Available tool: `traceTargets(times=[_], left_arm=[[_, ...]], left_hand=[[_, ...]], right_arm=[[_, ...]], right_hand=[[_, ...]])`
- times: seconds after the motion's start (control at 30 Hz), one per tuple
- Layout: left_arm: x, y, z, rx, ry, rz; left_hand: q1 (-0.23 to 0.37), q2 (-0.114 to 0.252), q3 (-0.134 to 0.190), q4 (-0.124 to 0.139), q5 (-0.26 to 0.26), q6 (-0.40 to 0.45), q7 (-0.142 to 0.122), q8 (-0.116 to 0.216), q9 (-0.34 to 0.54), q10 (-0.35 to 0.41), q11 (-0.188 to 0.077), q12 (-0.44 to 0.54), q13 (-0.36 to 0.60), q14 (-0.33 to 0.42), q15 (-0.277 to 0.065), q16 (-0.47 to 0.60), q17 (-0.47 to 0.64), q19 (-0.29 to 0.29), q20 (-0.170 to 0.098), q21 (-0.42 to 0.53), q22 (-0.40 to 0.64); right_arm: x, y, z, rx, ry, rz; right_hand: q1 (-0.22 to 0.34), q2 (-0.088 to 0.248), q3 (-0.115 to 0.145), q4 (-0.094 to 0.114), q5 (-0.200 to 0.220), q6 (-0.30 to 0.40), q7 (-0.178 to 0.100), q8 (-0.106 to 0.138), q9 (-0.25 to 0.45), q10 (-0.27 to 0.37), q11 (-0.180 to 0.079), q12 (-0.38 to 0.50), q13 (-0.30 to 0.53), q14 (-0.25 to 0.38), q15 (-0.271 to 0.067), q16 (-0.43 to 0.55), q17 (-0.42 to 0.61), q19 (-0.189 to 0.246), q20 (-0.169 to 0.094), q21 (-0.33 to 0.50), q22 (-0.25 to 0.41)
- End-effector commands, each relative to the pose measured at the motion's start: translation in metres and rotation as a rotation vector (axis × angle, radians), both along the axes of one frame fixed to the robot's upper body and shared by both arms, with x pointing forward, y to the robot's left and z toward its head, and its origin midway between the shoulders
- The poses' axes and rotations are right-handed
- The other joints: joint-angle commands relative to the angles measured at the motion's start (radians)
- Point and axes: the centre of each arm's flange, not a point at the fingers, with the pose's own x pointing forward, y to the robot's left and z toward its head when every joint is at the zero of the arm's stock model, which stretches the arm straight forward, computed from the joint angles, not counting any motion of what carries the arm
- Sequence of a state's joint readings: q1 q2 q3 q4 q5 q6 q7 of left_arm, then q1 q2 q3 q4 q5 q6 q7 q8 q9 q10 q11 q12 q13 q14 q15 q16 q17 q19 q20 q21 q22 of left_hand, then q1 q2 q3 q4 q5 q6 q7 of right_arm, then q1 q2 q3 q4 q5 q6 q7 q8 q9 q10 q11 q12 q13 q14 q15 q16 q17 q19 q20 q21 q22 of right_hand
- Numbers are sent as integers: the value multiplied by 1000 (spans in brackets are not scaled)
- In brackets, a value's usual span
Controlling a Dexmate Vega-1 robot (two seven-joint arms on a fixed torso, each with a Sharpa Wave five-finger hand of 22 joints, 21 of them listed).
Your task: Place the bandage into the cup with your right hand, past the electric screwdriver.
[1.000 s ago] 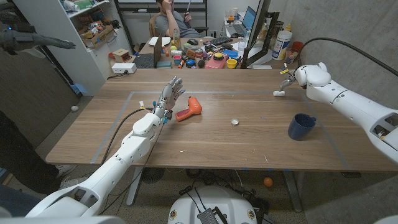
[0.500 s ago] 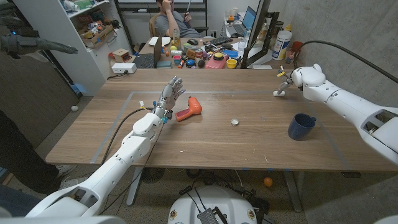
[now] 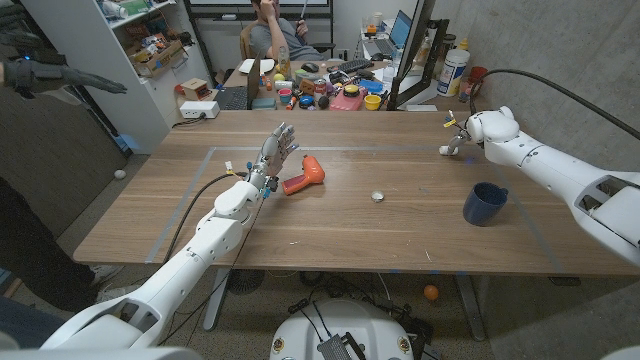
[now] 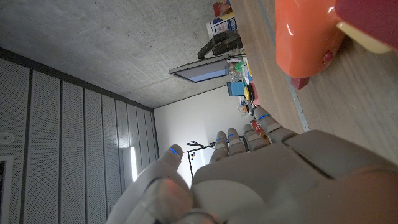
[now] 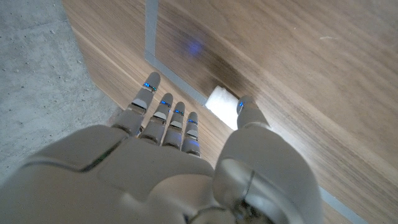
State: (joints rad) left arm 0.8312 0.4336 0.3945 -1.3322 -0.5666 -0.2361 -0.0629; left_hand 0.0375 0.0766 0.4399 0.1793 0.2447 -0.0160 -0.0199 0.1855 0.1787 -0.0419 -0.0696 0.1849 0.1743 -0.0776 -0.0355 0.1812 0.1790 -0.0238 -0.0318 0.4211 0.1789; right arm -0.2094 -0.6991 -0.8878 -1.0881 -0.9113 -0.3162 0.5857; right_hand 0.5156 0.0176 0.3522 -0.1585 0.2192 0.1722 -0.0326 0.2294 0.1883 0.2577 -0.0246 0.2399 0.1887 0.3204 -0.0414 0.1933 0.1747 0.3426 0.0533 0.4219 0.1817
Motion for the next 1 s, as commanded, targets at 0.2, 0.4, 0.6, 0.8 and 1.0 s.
traceTargets(times=[0.2,0.4,0.6,0.8,1.0], left_arm=[[2,0,1,7,9,5],[6,0,-1,9,22,2],[8,0,0,11,25,0],[10,0,1,13,25,-3],[12,1,2,14,26,-1]], left_hand=[[-8,85,2,2,5,6,2,3,3,3,1,6,5,-8,-8,4,2,7,-48,-2,6],[-9,85,2,2,6,5,2,3,3,2,0,6,5,-8,-6,4,2,7,-48,-3,6],[-9,85,1,3,6,2,2,2,3,-1,2,5,5,-11,-5,3,2,6,-47,-5,6],[-10,85,0,3,6,1,4,2,3,-2,1,5,5,-11,-4,3,2,5,-46,-6,6],[-10,84,0,3,6,1,3,2,3,-3,1,5,5,-12,-6,3,2,6,-47,-6,6]], right_arm=[[12,5,-9,-26,29,-3],[14,9,-9,-40,5,8],[15,11,-9,-52,-30,20],[16,14,-10,-71,-73,27],[18,16,-9,-65,-92,25]], right_hand=[[22,7,16,1,9,37,-12,10,2,28,-8,7,1,26,-65,8,4,25,-3,3,1],[46,27,31,6,16,102,-15,24,3,101,-17,24,2,92,-97,17,6,69,-17,9,1],[88,51,53,1,25,191,-18,47,6,210,-11,48,4,207,-138,36,9,143,-54,29,4],[179,79,82,-6,36,366,-34,117,19,409,-22,107,15,459,-180,79,23,292,-124,94,14],[273,84,58,-2,29,530,-47,231,57,642,-32,234,59,765,-189,163,83,406,-183,204,53]])
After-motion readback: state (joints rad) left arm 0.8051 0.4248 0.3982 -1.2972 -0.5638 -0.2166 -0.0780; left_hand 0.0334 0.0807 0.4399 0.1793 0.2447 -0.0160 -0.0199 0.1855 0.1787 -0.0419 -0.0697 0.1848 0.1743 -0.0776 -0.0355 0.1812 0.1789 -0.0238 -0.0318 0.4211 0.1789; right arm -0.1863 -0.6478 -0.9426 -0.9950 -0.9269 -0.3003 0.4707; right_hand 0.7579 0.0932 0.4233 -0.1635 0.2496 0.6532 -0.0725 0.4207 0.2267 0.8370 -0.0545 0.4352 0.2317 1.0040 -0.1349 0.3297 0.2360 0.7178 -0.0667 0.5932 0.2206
